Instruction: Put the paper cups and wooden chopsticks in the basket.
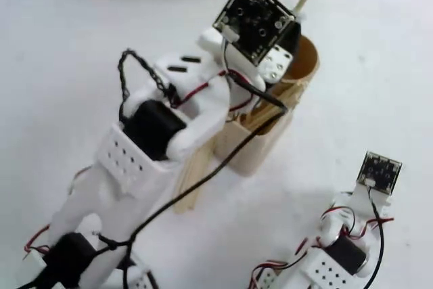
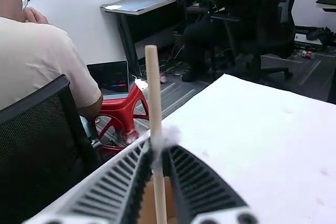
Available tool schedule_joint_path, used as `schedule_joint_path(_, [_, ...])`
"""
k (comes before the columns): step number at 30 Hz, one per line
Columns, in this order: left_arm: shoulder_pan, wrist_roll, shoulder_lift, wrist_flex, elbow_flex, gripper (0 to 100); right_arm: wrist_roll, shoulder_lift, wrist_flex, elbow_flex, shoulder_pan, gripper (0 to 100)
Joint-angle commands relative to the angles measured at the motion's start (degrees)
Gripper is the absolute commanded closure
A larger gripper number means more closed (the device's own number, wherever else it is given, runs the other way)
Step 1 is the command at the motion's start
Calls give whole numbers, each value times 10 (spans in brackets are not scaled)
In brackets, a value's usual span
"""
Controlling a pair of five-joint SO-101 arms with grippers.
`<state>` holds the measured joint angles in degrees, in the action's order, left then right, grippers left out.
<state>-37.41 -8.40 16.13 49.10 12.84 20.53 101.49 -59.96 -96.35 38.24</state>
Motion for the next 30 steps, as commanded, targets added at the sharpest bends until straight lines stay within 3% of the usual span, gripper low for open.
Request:
schedule_joint_path(1, [-4,4,18,-18,0,926,4,-2,0,-6,0,981])
schedule_joint_path(4, [-4,5,21,-3,2,880,4,-2,0,-6,0,981])
schedule_joint_path(12, [21,2,26,37,4,884,4,-2,0,-6,0,981])
schedule_joint_path(19, [173,3,91,196,-4,938,4,-2,0,-6,0,981])
schedule_joint_path(22, [244,2,87,245,-70,936,4,-2,0,-6,0,981])
schedule_joint_path(25, [283,-1,64,212,-217,935,4,-2,0,-6,0,981])
schedule_joint_path(30, [278,-43,2,48,-439,905,4,-2,-1,-6,1,981])
